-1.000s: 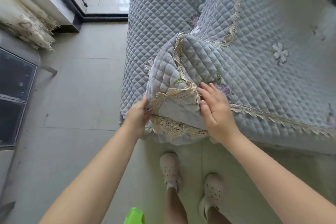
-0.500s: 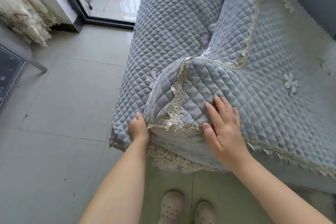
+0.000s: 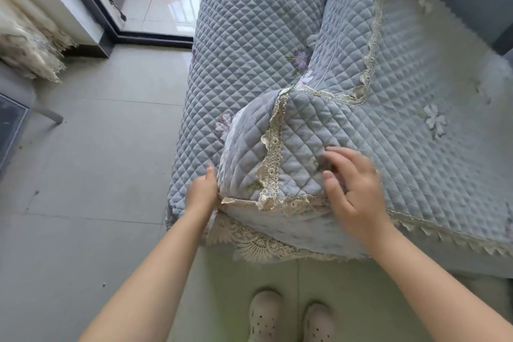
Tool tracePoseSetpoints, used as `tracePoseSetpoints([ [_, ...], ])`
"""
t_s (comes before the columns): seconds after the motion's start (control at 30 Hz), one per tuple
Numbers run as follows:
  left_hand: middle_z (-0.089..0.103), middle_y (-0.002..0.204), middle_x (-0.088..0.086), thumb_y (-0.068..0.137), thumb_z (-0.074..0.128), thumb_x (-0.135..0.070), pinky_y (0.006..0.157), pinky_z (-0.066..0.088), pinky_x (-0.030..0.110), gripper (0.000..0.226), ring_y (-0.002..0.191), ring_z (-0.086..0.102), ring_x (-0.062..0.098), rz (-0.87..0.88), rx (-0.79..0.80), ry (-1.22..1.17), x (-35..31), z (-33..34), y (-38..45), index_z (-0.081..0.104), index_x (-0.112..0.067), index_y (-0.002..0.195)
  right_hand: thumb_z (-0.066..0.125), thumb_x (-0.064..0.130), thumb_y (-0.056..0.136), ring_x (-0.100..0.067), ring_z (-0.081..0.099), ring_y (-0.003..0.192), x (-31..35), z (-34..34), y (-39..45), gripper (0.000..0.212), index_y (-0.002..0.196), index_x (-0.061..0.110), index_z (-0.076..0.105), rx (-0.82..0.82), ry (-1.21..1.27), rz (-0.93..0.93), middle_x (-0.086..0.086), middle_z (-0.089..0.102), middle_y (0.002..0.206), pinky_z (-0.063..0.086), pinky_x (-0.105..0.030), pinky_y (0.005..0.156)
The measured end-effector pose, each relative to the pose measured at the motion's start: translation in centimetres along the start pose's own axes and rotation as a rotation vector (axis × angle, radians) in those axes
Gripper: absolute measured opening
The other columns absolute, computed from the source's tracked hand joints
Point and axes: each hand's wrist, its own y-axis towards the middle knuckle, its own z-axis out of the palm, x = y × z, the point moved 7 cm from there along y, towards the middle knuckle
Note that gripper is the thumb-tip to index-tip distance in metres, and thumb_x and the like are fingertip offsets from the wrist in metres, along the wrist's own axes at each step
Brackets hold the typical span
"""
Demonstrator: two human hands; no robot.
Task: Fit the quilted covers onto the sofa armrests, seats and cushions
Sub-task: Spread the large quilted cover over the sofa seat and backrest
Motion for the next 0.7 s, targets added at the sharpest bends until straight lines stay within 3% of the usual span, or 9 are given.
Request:
tracePoseSetpoints([
  [0.07,0.047,0.134,0.023,0.099,0.017,-0.042,0.101,0.033,0.036,0.062,0.125,0.042,0.034,0.026,0.008,0.093,-2.7,-1.1,0.8,0.052,0.002,0.124,0.032,0.039,0.082,-0.02,0.047,0.106,0.3,-0.9,2.5,0.055,0.113,0.002,0.06,-0.032,0.016,0.107,-0.011,0.059,0.112,0.037,-0.048,0.097],
  [0.2,0.057,0.119,0.014,0.095,0.036,-0.046,0.095,0.041,0.038,0.052,0.102,0.053,0.027,-0.016,0.228,-0.197,-8.3,0.2,3.5,0.055,-0.004,0.117,0.019,0.048,0.078,-0.027,0.035,0.13,-0.2,1.2,5.6,0.072,0.129,0.009,0.05,0.061,-0.146,0.189,-0.01,0.043,0.138,0.021,-0.048,0.11],
  [0.3,0.056,0.126,0.01,0.086,0.05,-0.051,0.1,0.042,0.037,0.057,0.113,0.054,0.03,-0.085,0.3,-0.276,-12.0,1.7,5.3,0.051,-0.008,0.124,0.023,0.044,0.081,-0.032,0.04,0.127,-0.9,1.8,5.5,0.066,0.126,0.006,0.053,0.02,-0.154,0.189,-0.013,0.047,0.135,0.028,-0.053,0.107],
  [0.4,0.055,0.129,0.008,0.083,0.056,-0.049,0.097,0.044,0.032,0.054,0.117,0.054,0.027,-0.099,0.38,-0.16,-13.4,4.0,7.4,0.053,-0.012,0.123,0.028,0.039,0.083,-0.031,0.045,0.124,-1.5,1.8,5.2,0.06,0.122,0.004,0.057,-0.023,-0.111,0.195,-0.012,0.051,0.131,0.032,-0.053,0.104],
  [0.57,0.056,0.118,0.01,0.084,0.063,-0.036,0.087,0.04,0.029,0.055,0.111,0.053,0.027,-0.056,0.242,-0.126,-12.8,4.3,9.6,0.05,0.0,0.123,0.035,0.032,0.085,-0.031,0.049,0.121,-1.5,2.8,5.3,0.05,0.117,0.004,0.06,-0.044,-0.166,0.138,-0.013,0.057,0.126,0.038,-0.059,0.098],
  [0.63,0.057,0.102,0.012,0.088,0.058,-0.032,0.081,0.041,0.028,0.038,0.098,0.054,0.025,0.022,0.184,0.001,-12.6,4.3,9.9,0.057,0.004,0.101,0.036,0.031,0.085,-0.024,0.045,0.121,-1.5,3.1,5.2,0.048,0.116,0.004,0.061,-0.06,-0.187,0.113,-0.013,0.058,0.124,0.039,-0.058,0.097],
  [0.67,0.055,0.085,0.009,0.091,0.054,-0.027,0.071,0.041,0.025,0.03,0.08,0.052,0.022,0.064,0.154,0.034,-13.0,4.3,10.3,0.054,0.0,0.077,0.037,0.03,0.085,-0.023,0.044,0.12,-1.5,3.2,5.2,0.047,0.115,0.005,0.061,-0.07,-0.196,0.102,-0.013,0.059,0.123,0.039,-0.058,0.097],
  [0.7,0.047,0.068,0.008,0.092,0.05,-0.021,0.058,0.035,0.021,0.036,0.063,0.042,0.018,0.088,0.124,0.081,-13.2,4.4,10.6,0.045,-0.005,0.06,0.037,0.03,0.085,-0.024,0.045,0.12,-1.4,3.3,5.2,0.046,0.114,0.004,0.061,-0.076,-0.211,0.093,-0.013,0.06,0.123,0.039,-0.058,0.097],
])
